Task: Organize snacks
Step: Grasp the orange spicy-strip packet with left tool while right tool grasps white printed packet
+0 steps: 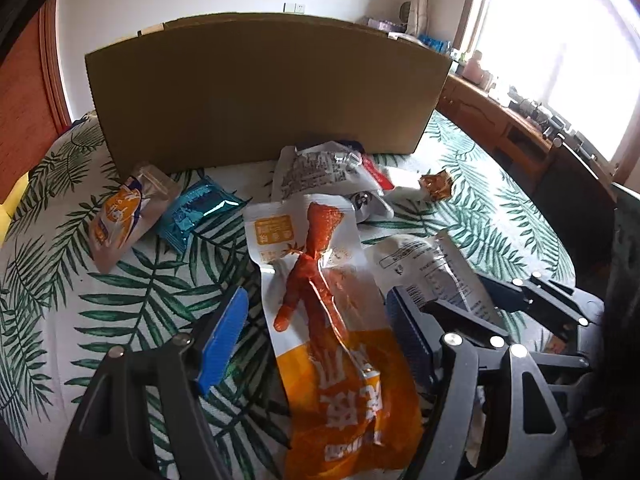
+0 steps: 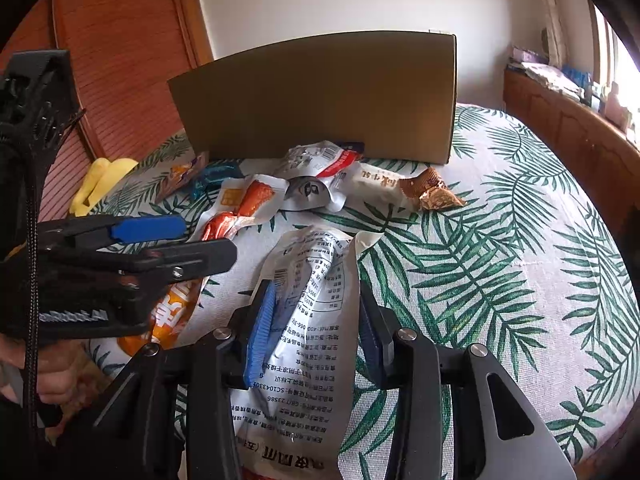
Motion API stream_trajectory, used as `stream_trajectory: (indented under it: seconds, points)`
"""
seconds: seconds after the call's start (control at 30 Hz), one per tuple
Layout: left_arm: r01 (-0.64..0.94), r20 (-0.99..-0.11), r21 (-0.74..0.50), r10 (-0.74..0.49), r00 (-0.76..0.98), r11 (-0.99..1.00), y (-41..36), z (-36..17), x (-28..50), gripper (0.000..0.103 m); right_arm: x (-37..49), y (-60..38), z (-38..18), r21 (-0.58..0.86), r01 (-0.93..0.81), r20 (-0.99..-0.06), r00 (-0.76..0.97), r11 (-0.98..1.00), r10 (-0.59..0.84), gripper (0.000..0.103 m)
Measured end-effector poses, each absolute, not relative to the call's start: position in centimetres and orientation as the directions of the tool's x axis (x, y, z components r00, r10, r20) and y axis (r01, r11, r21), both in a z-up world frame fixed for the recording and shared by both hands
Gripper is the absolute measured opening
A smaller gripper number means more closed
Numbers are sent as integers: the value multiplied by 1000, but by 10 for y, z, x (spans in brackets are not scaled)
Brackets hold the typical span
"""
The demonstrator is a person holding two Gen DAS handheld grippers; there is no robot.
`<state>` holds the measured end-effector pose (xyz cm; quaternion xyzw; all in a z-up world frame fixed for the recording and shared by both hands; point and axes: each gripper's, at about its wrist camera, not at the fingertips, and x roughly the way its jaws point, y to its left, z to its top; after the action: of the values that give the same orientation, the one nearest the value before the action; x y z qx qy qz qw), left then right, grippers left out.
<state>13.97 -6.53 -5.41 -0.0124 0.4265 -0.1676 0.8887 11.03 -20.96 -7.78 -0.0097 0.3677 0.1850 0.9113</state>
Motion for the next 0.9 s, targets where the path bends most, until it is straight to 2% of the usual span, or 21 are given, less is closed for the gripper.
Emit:
stream_trajectory:
  seconds: [0.37,0.47,0.6,0.67,0.9]
  points:
    - [303,-765,-82,-255,591,950,-75,-60,145,73,109,-210,-79,120,-345,-668,665,931,333,40]
    - [313,-764,-40,-231,603,949,-80,-61,142,59,109,-210,-78,116,-345,-672,663,931,330,42]
    - [331,-772,-35,-236,591,943,-77,-59,139,55,109,-207,-78,104,-349,-679,660,931,323,46]
    - [342,-775,-22,-232,588,940,-73,-58,137,42,109,-205,-78,96,-349,-681,660,932,317,47]
    - [343,-768,-52,-257,587,938,-58,-56,131,38,112,-192,-79,36,-373,-703,650,927,289,59]
